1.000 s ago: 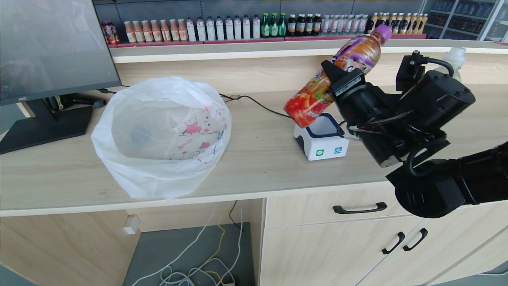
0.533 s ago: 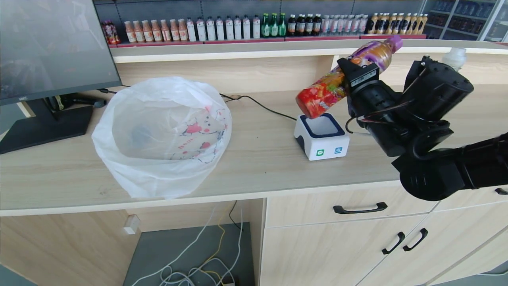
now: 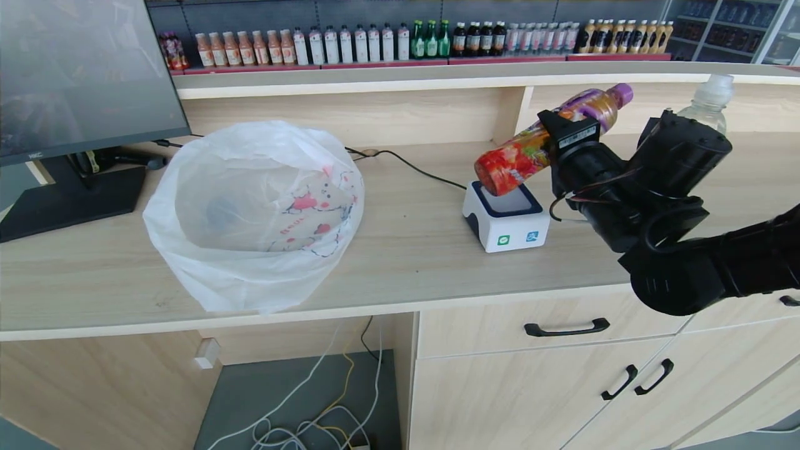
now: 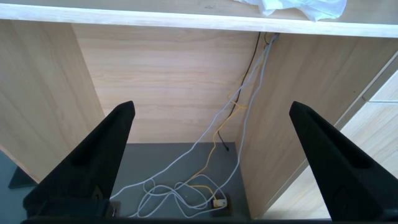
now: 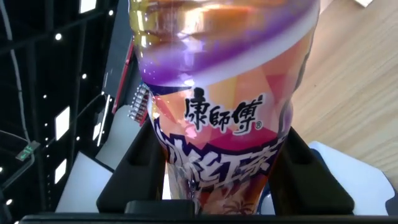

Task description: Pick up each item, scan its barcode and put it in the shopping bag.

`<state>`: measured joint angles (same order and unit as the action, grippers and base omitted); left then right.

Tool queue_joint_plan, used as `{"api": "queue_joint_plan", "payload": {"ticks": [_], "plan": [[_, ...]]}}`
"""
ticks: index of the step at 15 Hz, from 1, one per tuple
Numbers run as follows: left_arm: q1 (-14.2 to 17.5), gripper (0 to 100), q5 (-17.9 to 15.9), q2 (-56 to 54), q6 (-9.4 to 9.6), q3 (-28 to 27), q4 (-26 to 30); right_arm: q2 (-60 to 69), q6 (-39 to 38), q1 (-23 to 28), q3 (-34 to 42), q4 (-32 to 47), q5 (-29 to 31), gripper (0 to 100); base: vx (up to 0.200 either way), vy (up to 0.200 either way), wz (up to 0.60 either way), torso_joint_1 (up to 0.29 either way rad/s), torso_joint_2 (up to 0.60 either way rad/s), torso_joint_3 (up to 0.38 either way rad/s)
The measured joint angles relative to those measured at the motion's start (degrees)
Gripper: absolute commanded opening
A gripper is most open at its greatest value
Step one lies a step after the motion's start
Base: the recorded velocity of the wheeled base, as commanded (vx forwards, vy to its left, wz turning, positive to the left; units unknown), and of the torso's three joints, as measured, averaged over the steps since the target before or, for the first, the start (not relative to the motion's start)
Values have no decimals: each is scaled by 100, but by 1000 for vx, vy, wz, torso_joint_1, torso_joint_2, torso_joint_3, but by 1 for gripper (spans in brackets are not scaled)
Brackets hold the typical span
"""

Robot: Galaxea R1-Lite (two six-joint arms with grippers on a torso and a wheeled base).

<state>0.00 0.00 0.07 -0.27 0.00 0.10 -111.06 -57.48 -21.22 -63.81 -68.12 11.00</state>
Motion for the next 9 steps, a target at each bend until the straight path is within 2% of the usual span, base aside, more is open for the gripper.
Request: {"api": "queue_joint_plan", "payload": {"ticks": [9], "plan": [[0,100,0,0,5,0,0,-226,-243,91,-11,-33,2,0,0,0,0,0,0,0]]}}
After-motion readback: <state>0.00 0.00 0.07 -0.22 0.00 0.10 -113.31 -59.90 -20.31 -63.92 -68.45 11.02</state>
